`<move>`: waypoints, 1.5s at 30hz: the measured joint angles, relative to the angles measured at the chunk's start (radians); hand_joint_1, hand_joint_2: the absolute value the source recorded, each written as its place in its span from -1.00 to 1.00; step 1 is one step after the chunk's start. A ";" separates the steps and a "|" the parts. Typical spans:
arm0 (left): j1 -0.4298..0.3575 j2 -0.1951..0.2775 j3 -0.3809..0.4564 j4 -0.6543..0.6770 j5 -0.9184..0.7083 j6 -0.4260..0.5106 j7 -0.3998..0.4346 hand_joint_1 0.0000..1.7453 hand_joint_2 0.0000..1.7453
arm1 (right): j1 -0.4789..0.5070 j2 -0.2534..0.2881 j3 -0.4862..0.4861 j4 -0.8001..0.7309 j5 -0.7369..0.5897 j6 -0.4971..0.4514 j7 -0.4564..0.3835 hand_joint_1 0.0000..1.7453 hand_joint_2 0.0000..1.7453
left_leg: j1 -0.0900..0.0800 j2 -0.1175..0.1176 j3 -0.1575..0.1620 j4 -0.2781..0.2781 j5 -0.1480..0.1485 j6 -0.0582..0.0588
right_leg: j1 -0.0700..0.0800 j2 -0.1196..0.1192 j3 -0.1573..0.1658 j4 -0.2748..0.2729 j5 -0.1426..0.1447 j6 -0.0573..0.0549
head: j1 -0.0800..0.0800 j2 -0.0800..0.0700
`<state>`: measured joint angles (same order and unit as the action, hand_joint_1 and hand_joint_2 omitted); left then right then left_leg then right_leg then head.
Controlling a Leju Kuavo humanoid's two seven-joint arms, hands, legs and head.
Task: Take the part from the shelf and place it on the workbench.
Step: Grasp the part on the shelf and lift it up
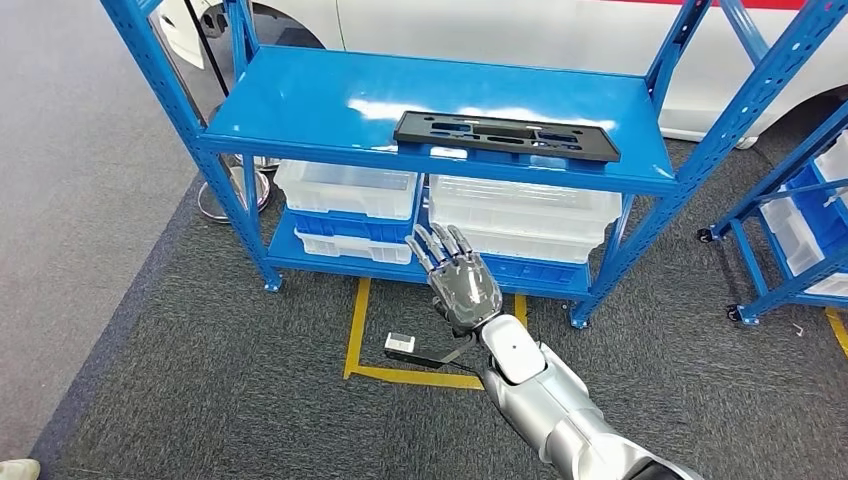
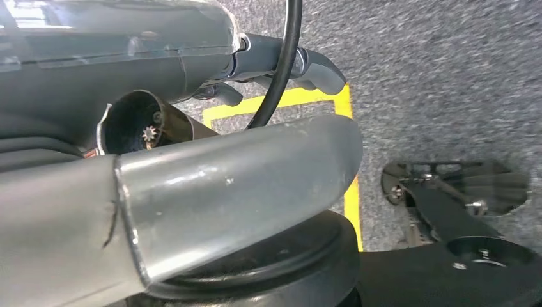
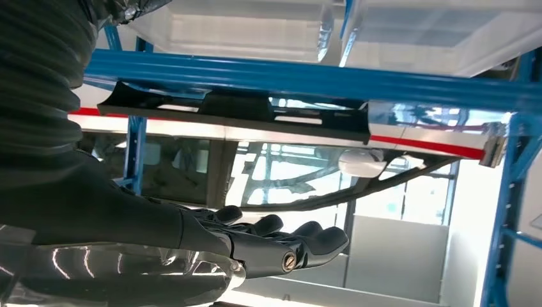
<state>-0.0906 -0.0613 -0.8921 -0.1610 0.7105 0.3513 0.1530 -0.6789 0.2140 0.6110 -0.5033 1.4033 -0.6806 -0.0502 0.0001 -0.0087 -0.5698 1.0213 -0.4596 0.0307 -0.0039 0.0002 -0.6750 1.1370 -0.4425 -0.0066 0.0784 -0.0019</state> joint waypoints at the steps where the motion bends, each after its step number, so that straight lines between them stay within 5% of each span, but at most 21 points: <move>1: -0.001 -0.001 -0.001 0.000 0.001 0.000 0.001 -1.00 -1.00 | -0.003 -0.001 -0.006 0.001 -0.003 0.000 0.007 -1.00 1.00 | -0.001 -0.001 0.004 0.001 -0.005 -0.003 | 0.004 0.000 0.021 -0.052 0.020 -0.007 | 0.000 0.000; 4: -0.002 -0.003 -0.003 0.000 0.002 0.002 0.003 -1.00 -1.00 | -0.012 -0.006 -0.030 0.006 -0.010 0.000 0.025 -1.00 1.00 | 0.001 0.000 0.007 -0.003 -0.012 -0.017 | 0.011 0.001 0.042 -0.098 0.016 -0.016 | -0.003 0.000; 7: -0.002 -0.003 -0.009 0.000 0.003 0.004 0.004 -1.00 -1.00 | -0.020 -0.013 -0.058 0.007 -0.014 0.000 0.035 -1.00 1.00 | 0.002 0.002 -0.007 0.037 -0.039 -0.035 | -0.001 0.001 0.066 -0.122 0.017 -0.024 | -0.006 0.000; 11: 0.000 -0.003 -0.015 0.000 0.007 0.004 0.005 -1.00 -1.00 | -0.027 -0.024 -0.088 0.008 -0.017 0.000 0.046 -1.00 1.00 | 0.013 0.003 -0.141 0.262 -0.108 -0.054 | -0.006 -0.001 0.089 -0.128 0.002 -0.027 | -0.010 0.000; 13: 0.002 -0.002 -0.017 0.000 0.012 0.004 0.006 -1.00 -1.00 | -0.027 -0.031 -0.101 0.007 -0.017 0.000 0.049 -1.00 1.00 | 0.018 0.004 -0.148 0.235 -0.052 -0.059 | -0.009 0.000 0.103 -0.124 -0.012 -0.023 | -0.010 0.000; 15: 0.003 -0.002 -0.017 0.000 0.016 0.003 0.006 -1.00 -1.00 | -0.029 -0.036 -0.110 0.007 -0.018 0.000 0.051 -1.00 1.00 | 0.020 0.006 -0.101 0.109 0.032 -0.062 | -0.011 0.002 0.116 -0.116 -0.030 -0.013 | -0.010 0.000; 17: 0.002 -0.002 -0.018 0.000 0.019 0.002 0.007 -1.00 -1.00 | -0.032 -0.041 -0.116 0.007 -0.018 0.000 0.053 -1.00 1.00 | 0.018 0.007 -0.067 0.024 0.056 -0.053 | -0.008 0.003 0.117 -0.108 -0.042 -0.001 | -0.012 0.000; 22: 0.001 -0.002 -0.018 0.000 0.020 0.003 0.007 -1.00 -1.00 | -0.036 -0.049 -0.130 0.003 -0.018 0.000 0.054 -1.00 1.00 | 0.015 0.005 -0.052 0.005 0.037 -0.012 | -0.011 0.002 0.099 -0.070 -0.072 0.024 | -0.013 0.000; 25: 0.000 -0.002 -0.019 0.000 0.020 0.002 0.006 -1.00 -1.00 | -0.035 -0.057 -0.140 0.001 -0.020 0.000 0.054 -1.00 1.00 | 0.013 0.005 -0.038 0.003 0.025 0.004 | -0.010 0.001 -0.004 0.114 -0.139 0.029 | -0.012 0.000; 27: 0.000 -0.002 -0.020 0.000 0.021 0.001 0.005 -1.00 -1.00 | -0.030 -0.063 -0.148 0.002 -0.021 0.000 0.054 -1.00 1.00 | 0.008 0.002 -0.026 0.004 0.015 0.008 | -0.009 0.001 -0.061 0.182 -0.132 0.026 | -0.012 0.000; 28: 0.001 -0.002 -0.020 0.000 0.021 0.001 0.005 -1.00 -1.00 | -0.028 -0.065 -0.153 0.002 -0.022 0.000 0.054 -1.00 1.00 | 0.005 0.001 -0.018 0.004 0.010 0.008 | -0.007 0.001 -0.064 0.162 -0.099 0.021 | -0.012 0.000; 30: 0.002 -0.003 -0.020 0.000 0.022 0.001 0.006 -1.00 -1.00 | -0.028 -0.070 -0.164 0.002 -0.023 0.000 0.054 -1.00 1.00 | 0.000 -0.001 0.001 0.003 -0.003 0.008 | 0.001 0.002 -0.023 0.037 -0.008 0.001 | -0.013 0.000; 32: 0.000 -0.005 -0.022 0.000 0.023 0.001 0.007 -1.00 -1.00 | -0.029 -0.073 -0.178 0.002 -0.024 0.000 0.053 -1.00 1.00 | -0.004 -0.002 0.010 0.003 -0.013 0.003 | 0.010 0.001 0.020 -0.067 0.035 -0.016 | -0.014 0.000; 34: -0.002 -0.006 -0.024 0.000 0.023 0.001 0.008 -1.00 -1.00 | -0.029 -0.076 -0.191 0.002 -0.025 0.000 0.050 -1.00 1.00 | -0.003 -0.002 0.011 -0.001 -0.018 -0.006 | 0.016 0.000 0.033 -0.095 0.027 -0.022 | -0.015 0.000; 37: -0.002 -0.005 -0.025 0.000 0.023 0.000 0.009 -1.00 -1.00 | -0.029 -0.078 -0.207 0.000 -0.027 0.000 0.047 -1.00 1.00 | -0.005 0.002 0.011 0.016 -0.037 -0.021 | 0.001 -0.001 0.062 -0.126 0.024 -0.025 | -0.017 0.000; 39: -0.002 -0.005 -0.026 0.000 0.023 0.000 0.010 -1.00 -1.00 | -0.031 -0.079 -0.213 -0.001 -0.027 0.000 0.046 -1.00 1.00 | -0.001 0.003 -0.036 0.113 -0.077 -0.032 | -0.004 -0.002 0.082 -0.139 0.020 -0.028 | -0.021 0.000; 41: -0.002 -0.004 -0.027 0.000 0.023 0.000 0.009 -1.00 -1.00 | -0.027 -0.079 -0.217 -0.001 -0.028 0.000 0.044 -1.00 1.00 | 0.008 0.003 -0.116 0.238 -0.111 -0.044 | -0.006 -0.003 0.092 -0.139 0.011 -0.030 | -0.023 0.000; 43: 0.001 -0.004 -0.029 0.000 0.023 0.000 0.008 -1.00 -1.00 | -0.020 -0.079 -0.220 0.000 -0.028 0.000 0.043 -1.00 1.00 | 0.015 0.004 -0.149 0.255 -0.077 -0.053 | -0.008 -0.002 0.105 -0.136 -0.002 -0.026 | -0.023 0.000; 45: 0.002 -0.003 -0.032 0.000 0.023 0.000 0.008 -1.00 -1.00 | -0.018 -0.079 -0.223 0.000 -0.029 0.000 0.041 -1.00 1.00 | 0.021 0.006 -0.114 0.141 0.011 -0.058 | -0.011 0.000 0.118 -0.129 -0.019 -0.018 | -0.023 0.000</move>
<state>-0.0881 -0.0640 -0.9238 -0.1606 0.7332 0.3513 0.1614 -0.6968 0.1354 0.3883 -0.5035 1.3744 -0.6809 -0.0095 0.0211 -0.0032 -0.6840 1.1619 -0.4490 -0.0276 -0.0150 0.0000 -0.5572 1.0084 -0.4615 -0.0244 0.0552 -0.0019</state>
